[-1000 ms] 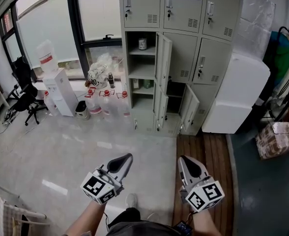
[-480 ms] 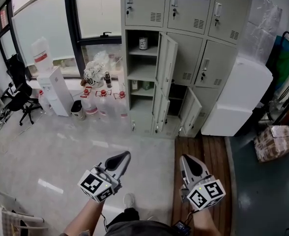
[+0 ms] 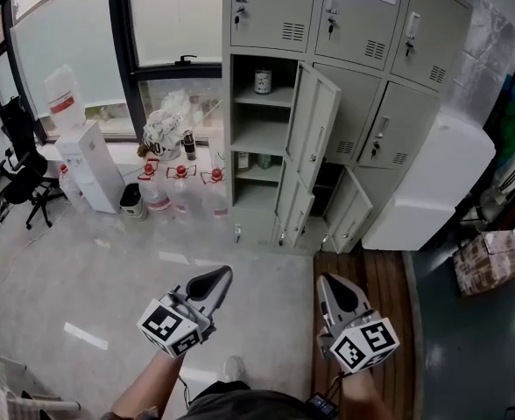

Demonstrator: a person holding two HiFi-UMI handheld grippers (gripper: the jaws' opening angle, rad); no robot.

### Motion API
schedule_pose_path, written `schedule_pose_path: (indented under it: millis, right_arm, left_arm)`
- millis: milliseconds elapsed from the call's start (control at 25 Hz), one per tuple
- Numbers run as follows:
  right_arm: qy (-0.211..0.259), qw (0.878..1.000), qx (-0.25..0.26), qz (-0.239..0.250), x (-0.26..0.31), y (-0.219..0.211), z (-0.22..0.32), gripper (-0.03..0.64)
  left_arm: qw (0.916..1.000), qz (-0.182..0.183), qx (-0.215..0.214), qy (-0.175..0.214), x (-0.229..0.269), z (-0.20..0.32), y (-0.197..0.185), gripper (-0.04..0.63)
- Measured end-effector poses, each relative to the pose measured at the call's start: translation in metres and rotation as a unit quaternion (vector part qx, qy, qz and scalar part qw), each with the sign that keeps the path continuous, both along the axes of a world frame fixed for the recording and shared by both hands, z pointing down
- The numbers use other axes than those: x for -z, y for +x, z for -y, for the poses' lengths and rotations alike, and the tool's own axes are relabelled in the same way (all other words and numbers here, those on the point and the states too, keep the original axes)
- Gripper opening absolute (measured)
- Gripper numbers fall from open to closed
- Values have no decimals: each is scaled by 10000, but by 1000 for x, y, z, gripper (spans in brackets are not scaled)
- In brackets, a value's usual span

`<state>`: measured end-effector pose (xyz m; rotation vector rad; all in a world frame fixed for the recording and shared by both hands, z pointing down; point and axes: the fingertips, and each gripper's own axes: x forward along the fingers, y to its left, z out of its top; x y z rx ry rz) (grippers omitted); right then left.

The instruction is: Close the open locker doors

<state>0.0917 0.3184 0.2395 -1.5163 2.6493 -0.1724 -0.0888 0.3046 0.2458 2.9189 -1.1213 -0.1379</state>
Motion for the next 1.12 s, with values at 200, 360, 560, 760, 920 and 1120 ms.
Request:
schedule_pose_path:
  millis: [200, 360, 560, 760, 920, 1120]
  right_arm:
    - [18, 10000, -55, -67, 6, -25, 33, 11]
    - [34, 9999, -137, -60, 7, -38, 54, 11]
    - [37, 9998, -178, -130, 7, -56, 77, 11]
    - [-13, 9998, -156, -150, 5, -69, 98, 11]
    - [-20, 9998, -136, -153, 5, -72, 115, 11]
    - [-32, 9999, -101, -80, 3, -72, 140, 12]
  left_arm:
    - [10000, -15, -59, -7, 2, 37, -27, 12]
    - [9999, -46, -112, 26, 4, 61, -42, 11]
    - [9999, -88, -96, 58, 4, 84, -64, 11]
    - [9999, -104, 20, 11, -1, 101, -85, 11]
    - [9998, -127, 162, -76, -5, 114, -99, 11]
    - [9996, -71, 251, -78, -5, 132, -102, 11]
